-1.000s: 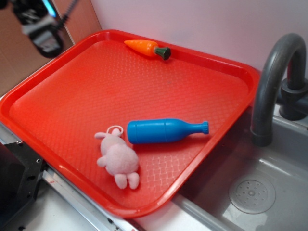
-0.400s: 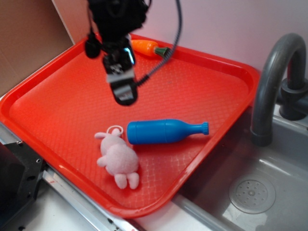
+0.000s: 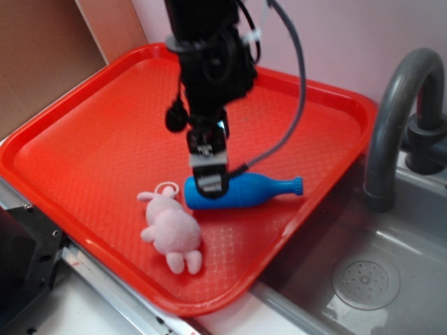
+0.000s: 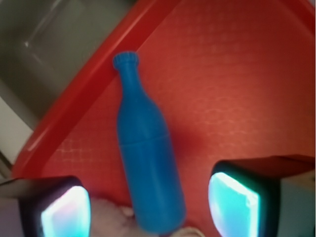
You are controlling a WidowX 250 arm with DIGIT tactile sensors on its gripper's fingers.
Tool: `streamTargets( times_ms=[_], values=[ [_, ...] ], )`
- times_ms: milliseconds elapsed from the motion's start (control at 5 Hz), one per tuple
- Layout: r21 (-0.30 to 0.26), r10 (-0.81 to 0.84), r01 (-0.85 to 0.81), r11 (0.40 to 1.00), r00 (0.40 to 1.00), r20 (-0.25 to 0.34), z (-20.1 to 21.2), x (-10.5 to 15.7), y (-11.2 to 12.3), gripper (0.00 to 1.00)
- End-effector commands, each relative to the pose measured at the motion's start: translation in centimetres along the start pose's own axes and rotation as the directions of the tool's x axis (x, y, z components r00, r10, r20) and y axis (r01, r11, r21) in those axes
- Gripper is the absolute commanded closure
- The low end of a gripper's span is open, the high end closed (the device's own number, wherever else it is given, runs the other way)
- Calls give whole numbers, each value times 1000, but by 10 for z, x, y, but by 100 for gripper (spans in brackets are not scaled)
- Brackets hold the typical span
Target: Grab the blue bottle.
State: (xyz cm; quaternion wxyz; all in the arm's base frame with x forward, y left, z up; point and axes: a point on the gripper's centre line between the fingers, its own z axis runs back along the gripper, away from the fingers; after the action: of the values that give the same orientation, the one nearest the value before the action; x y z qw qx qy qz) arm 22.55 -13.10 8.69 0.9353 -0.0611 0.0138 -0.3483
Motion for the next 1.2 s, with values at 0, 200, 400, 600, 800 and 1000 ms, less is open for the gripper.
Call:
streamTargets(
  times_ms=[0, 200, 400, 600, 800, 1000],
  values=[
    [0, -72, 72, 997, 996, -42, -31, 5, -9, 0],
    [18, -88, 90, 996, 992, -86, -48, 3, -13, 0],
    [37, -91, 96, 995, 990, -110, -56, 2, -16, 98],
    [48, -105, 110, 993, 991, -85, -53, 3, -19, 100],
    [54, -95, 101, 993, 991, -89, -53, 3, -21, 100],
    [68, -39, 40, 997, 999, -23, -27, 4, -14, 100]
  ],
)
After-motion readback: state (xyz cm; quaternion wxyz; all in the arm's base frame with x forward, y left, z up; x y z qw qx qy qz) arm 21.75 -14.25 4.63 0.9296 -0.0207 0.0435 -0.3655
